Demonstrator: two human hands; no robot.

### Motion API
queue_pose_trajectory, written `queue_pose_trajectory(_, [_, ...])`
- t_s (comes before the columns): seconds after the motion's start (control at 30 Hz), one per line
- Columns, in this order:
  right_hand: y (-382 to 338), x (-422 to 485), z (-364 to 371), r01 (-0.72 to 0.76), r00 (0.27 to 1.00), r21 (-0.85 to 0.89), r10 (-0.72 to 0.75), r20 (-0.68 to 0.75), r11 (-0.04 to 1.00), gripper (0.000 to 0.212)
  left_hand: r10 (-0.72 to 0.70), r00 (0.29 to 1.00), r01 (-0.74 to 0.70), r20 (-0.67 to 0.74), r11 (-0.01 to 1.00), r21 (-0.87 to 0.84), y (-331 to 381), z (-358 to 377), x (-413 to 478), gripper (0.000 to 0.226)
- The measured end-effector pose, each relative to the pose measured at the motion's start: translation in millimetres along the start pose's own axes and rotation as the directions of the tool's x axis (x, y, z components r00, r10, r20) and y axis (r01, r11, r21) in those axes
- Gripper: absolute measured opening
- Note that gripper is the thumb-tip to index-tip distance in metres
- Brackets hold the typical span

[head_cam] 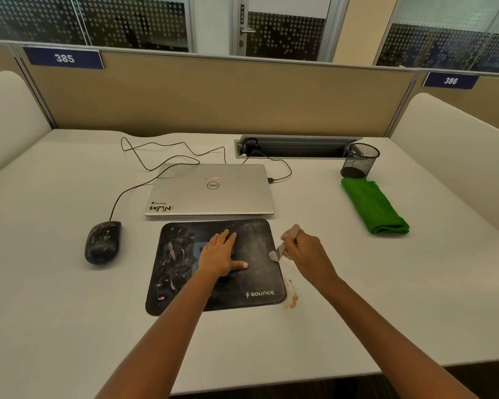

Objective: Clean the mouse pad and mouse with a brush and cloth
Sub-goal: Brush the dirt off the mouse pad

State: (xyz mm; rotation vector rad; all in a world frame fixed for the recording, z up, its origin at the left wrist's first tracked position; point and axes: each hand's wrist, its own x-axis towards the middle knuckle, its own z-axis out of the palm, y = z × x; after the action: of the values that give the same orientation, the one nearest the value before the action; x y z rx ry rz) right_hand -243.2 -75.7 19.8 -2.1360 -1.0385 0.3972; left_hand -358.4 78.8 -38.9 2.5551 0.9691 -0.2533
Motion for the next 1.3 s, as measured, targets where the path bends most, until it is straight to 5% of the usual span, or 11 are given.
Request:
queue_pose_trajectory(0.27, [11.4,-37.4,-14.6,-0.093,0.989,0.015,0.091,0.12,0.996,0.038,0.009,1.0,-0.009,-0.006,1.0,0.005,-0.5,0.8,0.3,0.084])
queue_pose_trajectory(0.5, [-6.1,-29.7,-10.2,0.061,0.998,0.024,-0.061,0.007,0.998,0.026,0.017,1.0,-0.017,-0.005,1.0,-0.026,-1.1,1.5,0.8,0.085])
queue_pose_trajectory(0.83, [21.5,-46.5,-23.2,-0.077,0.987,0.006,0.075,0.139,0.997,0.024,0.02,1.0,-0.02,-0.014,0.999,-0.029,-2.4,3.4,2.0,0.085])
queue_pose_trajectory(1.0, [9.7,-43.0,-19.1,0.042,0.999,0.083,-0.042,-0.001,0.996,0.022,0.025,1.0,-0.026,-0.016,0.999,-0.026,-2.4,3.8,2.4,0.085])
queue_pose_trajectory(1.3, [24.5,-44.2,-23.2,0.015,0.996,0.047,-0.019,0.091,0.999,0.018,0.029,0.999,-0.031,-0.027,0.998,-0.048,-3.7,4.8,2.0,0.084])
